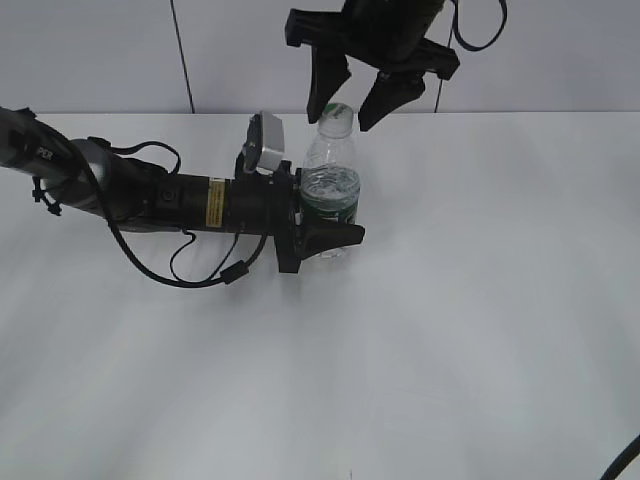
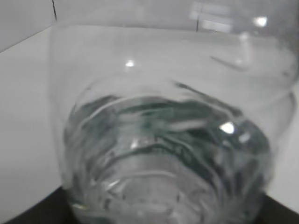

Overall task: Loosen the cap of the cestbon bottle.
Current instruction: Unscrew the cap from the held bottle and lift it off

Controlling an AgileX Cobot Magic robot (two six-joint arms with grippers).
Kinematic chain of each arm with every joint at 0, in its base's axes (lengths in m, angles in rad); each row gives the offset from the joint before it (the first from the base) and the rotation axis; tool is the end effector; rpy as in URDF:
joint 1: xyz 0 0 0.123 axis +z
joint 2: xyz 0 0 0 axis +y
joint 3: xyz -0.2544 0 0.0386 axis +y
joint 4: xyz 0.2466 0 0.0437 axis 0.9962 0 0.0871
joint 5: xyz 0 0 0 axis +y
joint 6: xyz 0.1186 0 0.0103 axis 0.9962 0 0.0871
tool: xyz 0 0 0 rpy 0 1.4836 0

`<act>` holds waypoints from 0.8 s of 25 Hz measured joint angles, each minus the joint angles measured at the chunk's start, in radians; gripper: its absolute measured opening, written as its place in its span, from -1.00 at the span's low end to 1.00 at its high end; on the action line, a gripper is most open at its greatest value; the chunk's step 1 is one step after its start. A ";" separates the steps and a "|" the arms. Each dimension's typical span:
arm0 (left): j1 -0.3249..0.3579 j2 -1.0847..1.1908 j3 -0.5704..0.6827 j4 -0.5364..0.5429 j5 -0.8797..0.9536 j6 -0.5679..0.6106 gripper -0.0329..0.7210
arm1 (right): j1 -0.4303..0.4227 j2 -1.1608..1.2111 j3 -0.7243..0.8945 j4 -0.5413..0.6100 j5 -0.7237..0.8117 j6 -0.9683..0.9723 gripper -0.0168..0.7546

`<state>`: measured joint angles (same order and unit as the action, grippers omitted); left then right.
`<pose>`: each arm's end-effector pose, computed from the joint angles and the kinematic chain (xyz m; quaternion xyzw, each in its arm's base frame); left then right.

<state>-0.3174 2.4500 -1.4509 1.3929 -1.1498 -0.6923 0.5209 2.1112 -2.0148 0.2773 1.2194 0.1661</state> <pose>0.3806 -0.2376 0.0450 0.5230 0.5819 -0.4281 0.4524 0.3782 0.2523 0.2332 -0.1478 0.9650 0.1848 0.1130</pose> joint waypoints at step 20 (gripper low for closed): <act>0.000 0.000 0.000 0.001 0.006 0.000 0.17 | 0.002 -0.006 0.009 0.007 0.000 -0.019 -0.17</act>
<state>-0.3174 2.4500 -1.4509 1.3942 -1.1439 -0.6923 0.5228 2.1056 -2.0063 0.2843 1.2194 0.1474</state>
